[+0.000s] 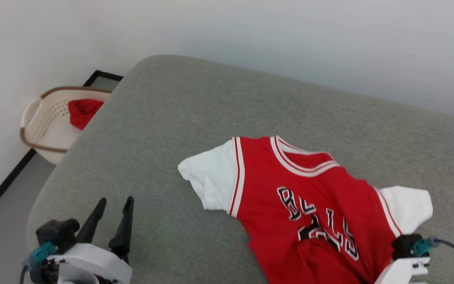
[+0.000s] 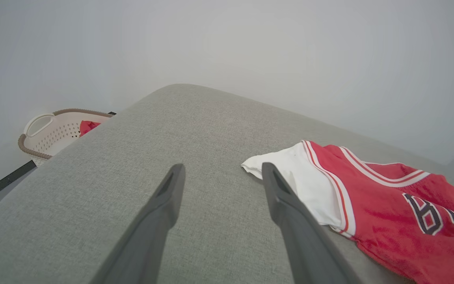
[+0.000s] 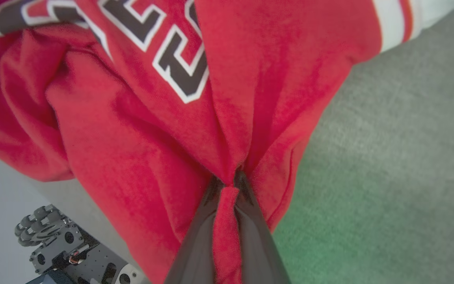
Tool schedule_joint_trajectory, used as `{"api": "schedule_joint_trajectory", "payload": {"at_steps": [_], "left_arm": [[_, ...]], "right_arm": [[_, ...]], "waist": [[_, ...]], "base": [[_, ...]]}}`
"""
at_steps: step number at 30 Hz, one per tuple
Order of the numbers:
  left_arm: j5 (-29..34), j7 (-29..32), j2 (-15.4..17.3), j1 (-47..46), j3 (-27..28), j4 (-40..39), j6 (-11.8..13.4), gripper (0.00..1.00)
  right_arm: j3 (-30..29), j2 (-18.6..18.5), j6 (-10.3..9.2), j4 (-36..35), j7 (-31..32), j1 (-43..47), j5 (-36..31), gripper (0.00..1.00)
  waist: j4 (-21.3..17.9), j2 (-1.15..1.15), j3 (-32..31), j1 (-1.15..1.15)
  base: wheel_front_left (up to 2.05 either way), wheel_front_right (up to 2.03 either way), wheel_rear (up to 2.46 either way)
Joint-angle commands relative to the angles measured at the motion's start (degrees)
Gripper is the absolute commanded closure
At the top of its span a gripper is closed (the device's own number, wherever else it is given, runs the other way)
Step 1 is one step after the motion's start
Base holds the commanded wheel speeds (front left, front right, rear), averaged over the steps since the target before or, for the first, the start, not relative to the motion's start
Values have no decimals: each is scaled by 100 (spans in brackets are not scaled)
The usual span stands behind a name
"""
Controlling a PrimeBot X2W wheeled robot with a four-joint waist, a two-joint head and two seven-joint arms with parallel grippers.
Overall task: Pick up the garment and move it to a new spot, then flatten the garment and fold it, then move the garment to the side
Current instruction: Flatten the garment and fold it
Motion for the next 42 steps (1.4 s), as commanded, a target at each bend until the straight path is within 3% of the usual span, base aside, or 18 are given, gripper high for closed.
{"api": "schedule_joint_trajectory", "payload": {"at_steps": [1, 9, 10, 11, 12, 18, 28, 42], "left_arm": [[-14, -19, 25, 70, 17, -5, 23, 0], [23, -24, 127, 181, 57, -41, 102, 0], [28, -26, 137, 190, 62, -47, 109, 0], [33, -26, 147, 203, 68, -55, 114, 0], [53, -29, 164, 213, 72, -62, 129, 0], [98, -42, 253, 416, 139, -126, 188, 0], [158, -50, 356, 754, 340, -409, 256, 0], [24, 567, 895, 342, 395, -856, 86, 0]], "right_arm": [[14, 26, 0, -9, 47, 145, 70, 100], [54, 93, -2, 37, -106, 494, 127, 100], [74, 94, -2, 75, -144, 506, 150, 72], [77, 96, -2, 106, -199, 504, 199, 30], [71, 97, -2, 134, -266, 500, 229, 0], [114, 95, -2, 112, -428, 497, 395, 0], [33, 103, -2, -497, -838, 596, 521, 0], [-23, 19, -2, -842, -2906, 182, -29, 0]], "waist": [[-123, 0, -78, 0], [-338, 0, -133, 0], [-354, 0, -148, 0], [-374, 0, -168, 0], [-389, 0, -191, 0], [-490, 0, -379, 0], [-685, 0, -572, 0], [-1477, 0, -537, 0]], "base": [[0, 0, 0], [0, 0, 0], [0, 0, 0], [0, 0, 0], [0, 0, 0], [0, 0, 0], [0, 0, 0], [0, 0, 0]]}}
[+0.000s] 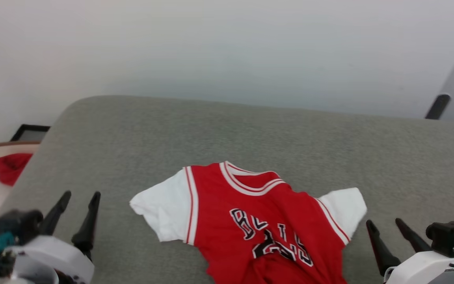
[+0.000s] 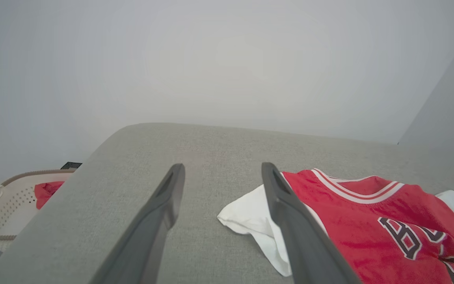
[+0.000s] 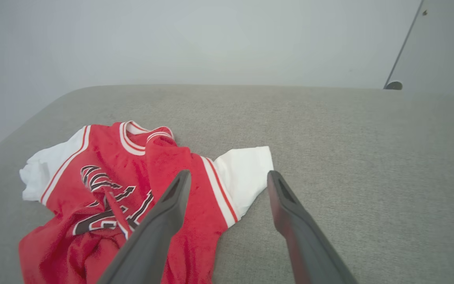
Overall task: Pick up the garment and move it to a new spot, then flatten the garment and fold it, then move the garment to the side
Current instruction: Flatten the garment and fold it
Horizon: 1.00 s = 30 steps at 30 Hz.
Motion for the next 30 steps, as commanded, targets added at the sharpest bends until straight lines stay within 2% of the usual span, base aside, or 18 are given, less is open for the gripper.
{"api": "schedule_joint_trajectory", "payload": {"at_steps": [1, 9, 14, 21, 30], "left_arm": [[-29, 42, 36, -69, 12, -11, -47, 0], [-616, 1406, 422, -766, -26, 440, -336, 0], [-1047, 2446, 529, -1299, -62, 1061, -302, 0], [-1199, 3554, 580, -1966, -368, 1891, -379, 0], [-1155, 4290, 516, -2617, -691, 2868, -463, 0]], "right_arm": [[-12, -12, -4, 14, -45, -45, -44, 0], [-198, 7, -4, 95, -557, -209, -155, 0], [-271, 20, -4, 138, -584, -314, -115, 0], [-276, 32, -4, 213, -601, -518, -82, 0], [-246, 40, -4, 214, -639, -737, -54, 0]], "waist": [[-227, 0, 36, 0], [-740, 0, 208, 0], [-972, 0, 482, 0], [-1170, 0, 837, 0], [-1307, 0, 1192, 0]], "base": [[0, 0, 0], [0, 0, 0], [0, 0, 0], [0, 0, 0], [0, 0, 0]]}}
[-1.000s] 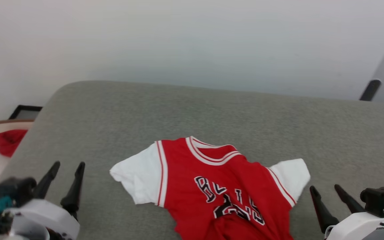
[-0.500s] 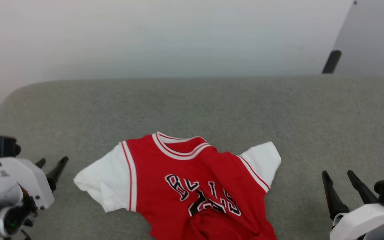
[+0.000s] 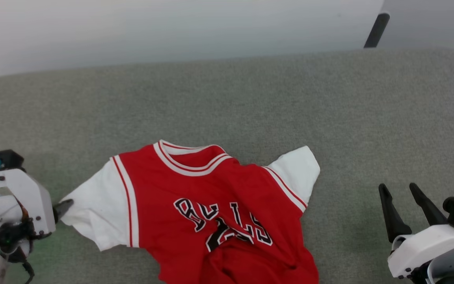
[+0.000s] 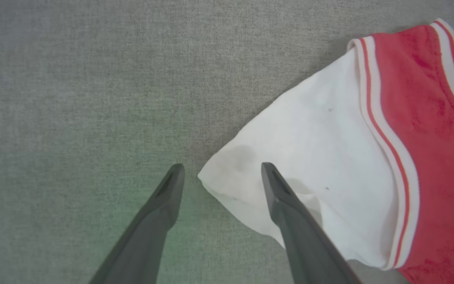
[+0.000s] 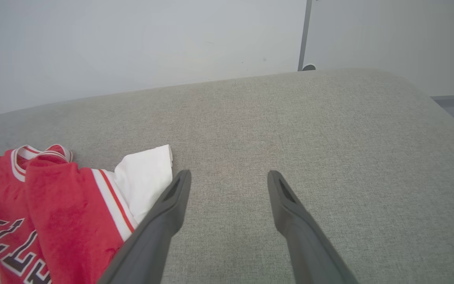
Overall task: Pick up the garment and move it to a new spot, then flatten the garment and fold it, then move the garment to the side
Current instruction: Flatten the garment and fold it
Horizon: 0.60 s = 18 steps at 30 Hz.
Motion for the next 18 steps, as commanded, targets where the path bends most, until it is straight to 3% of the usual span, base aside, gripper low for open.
{"api": "schedule_joint_trajectory", "payload": {"at_steps": [1, 12, 13, 15, 18], "left_arm": [[-1, 14, -24, -67, -3, 63, -22, 0], [-50, 444, -277, -408, -220, 948, -86, 0], [-80, 481, -317, -428, -219, 1014, -82, 18], [-96, 531, -380, -442, -255, 1135, -84, 100], [-71, 479, -448, -552, -305, 1189, -139, 100]], "right_arm": [[4, 8, -4, -1, -22, -57, 15, 0], [-65, 17, -4, -8, 70, -231, 19, 0], [-73, 18, -4, -7, 81, -245, 33, 0], [-50, 16, -4, -23, 147, -284, 48, 0], [24, -45, -4, -54, 339, -420, 162, 0]], "waist": [[-79, 0, 115, 0], [-48, 0, 257, 0], [-38, 0, 262, 0], [-19, 0, 274, 0], [28, 0, 299, 0]], "base": [[0, 0, 0], [0, 0, 0], [0, 0, 0], [0, 0, 0], [0, 0, 0]]}}
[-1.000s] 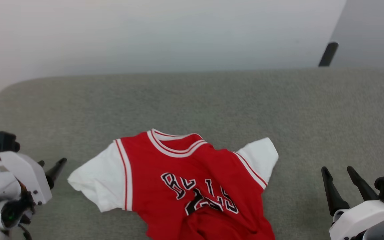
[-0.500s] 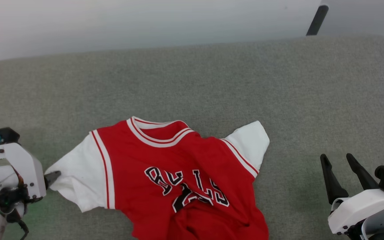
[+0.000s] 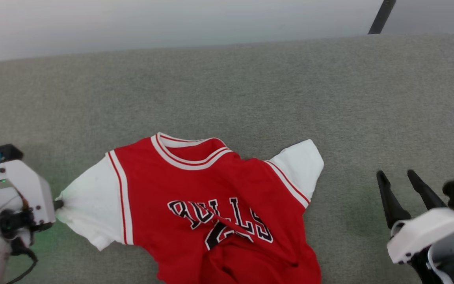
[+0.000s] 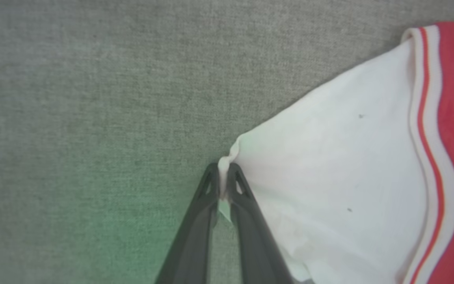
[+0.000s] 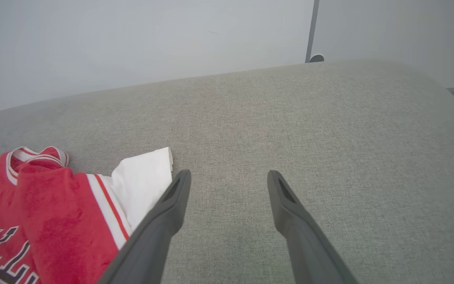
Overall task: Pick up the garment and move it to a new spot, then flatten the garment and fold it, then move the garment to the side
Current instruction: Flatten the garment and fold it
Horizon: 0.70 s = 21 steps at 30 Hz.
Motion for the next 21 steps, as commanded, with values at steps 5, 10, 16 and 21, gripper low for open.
{"api": "schedule_joint_trajectory", "payload": {"at_steps": [5, 10, 16, 21], "left_arm": [[-6, -101, -323, -75, -161, 175, -96, 100], [51, -219, -511, -321, -256, 224, -131, 100], [96, -327, -785, -604, -431, 284, -167, 100], [112, -455, -943, -806, -559, 326, -196, 100]], "right_arm": [[289, -218, -4, 23, 804, -486, 312, 0], [371, -469, -4, 366, 1694, -1081, 556, 0], [465, -650, -4, 957, 2497, -1768, 788, 0], [606, -736, -3, 1463, 2978, -2184, 868, 0]], "waist": [[176, 0, 96, 0], [402, 0, 262, 0], [694, 0, 502, 0], [884, 0, 672, 0]], "base": [[0, 0, 0], [0, 0, 0], [0, 0, 0], [0, 0, 0]]}}
